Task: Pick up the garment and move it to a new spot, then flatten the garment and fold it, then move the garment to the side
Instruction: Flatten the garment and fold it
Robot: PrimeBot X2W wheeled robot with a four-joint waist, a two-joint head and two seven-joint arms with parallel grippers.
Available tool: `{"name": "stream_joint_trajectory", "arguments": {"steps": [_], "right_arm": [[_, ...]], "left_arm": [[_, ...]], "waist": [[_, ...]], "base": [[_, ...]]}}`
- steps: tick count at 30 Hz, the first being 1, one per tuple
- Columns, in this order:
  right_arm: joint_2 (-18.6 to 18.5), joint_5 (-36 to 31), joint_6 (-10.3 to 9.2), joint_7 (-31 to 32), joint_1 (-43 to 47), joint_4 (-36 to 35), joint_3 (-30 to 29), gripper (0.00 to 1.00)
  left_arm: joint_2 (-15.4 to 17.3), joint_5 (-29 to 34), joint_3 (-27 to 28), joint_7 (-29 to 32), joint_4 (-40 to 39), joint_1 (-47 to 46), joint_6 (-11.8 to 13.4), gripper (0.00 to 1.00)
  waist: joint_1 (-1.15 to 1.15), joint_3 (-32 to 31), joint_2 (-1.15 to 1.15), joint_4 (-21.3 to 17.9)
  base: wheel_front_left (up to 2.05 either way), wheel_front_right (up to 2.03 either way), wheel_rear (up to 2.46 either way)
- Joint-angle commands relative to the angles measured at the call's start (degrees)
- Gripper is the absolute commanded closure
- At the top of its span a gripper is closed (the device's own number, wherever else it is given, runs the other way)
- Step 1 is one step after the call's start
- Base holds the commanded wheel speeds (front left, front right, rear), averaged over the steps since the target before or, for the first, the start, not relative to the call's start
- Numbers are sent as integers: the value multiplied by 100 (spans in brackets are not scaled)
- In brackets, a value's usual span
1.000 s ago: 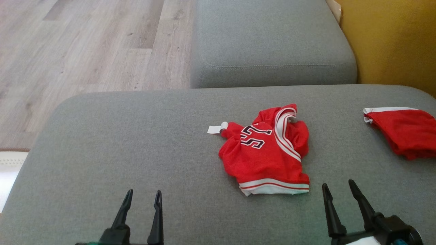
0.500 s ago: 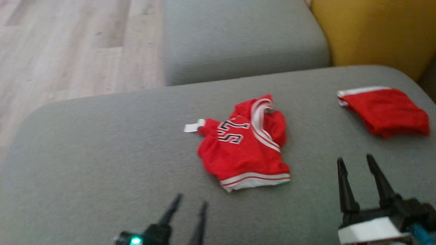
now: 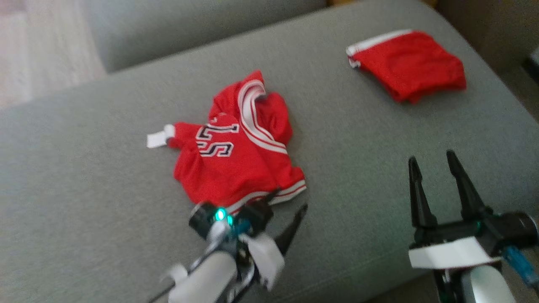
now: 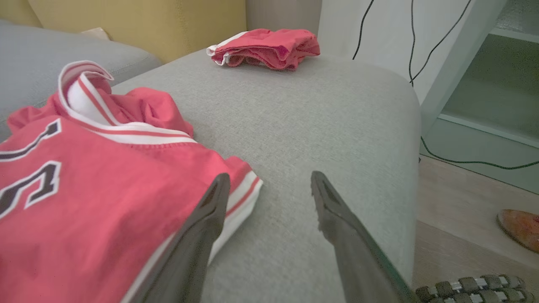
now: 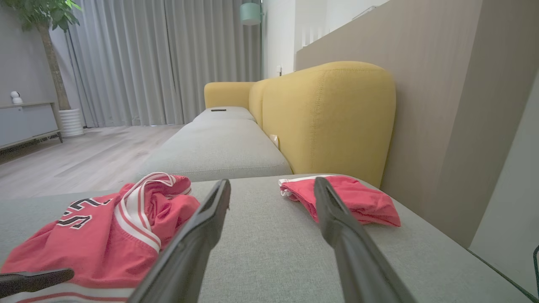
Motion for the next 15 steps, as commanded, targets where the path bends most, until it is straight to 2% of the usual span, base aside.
{"name": "stream_joint_trajectory", "arguments": {"steps": [1,8,15], "right_arm": [[-38,91,-5,-33,-423,-199,209,0],[-38,239,-5,-33,-631,-180,312,0],[-38,282,-5,-33,-737,-167,337,0]], "left_arm": [[-27,-242,14,13,60,-566,93,0],[-27,-1047,-420,334,701,-1189,91,0],[-27,-1347,-805,784,1404,-1614,618,0]], "waist": [[0,667,0,-521],[0,939,0,-721],[0,1028,0,-818]], "base": [[0,0,0],[0,0,0],[0,0,0]]}}
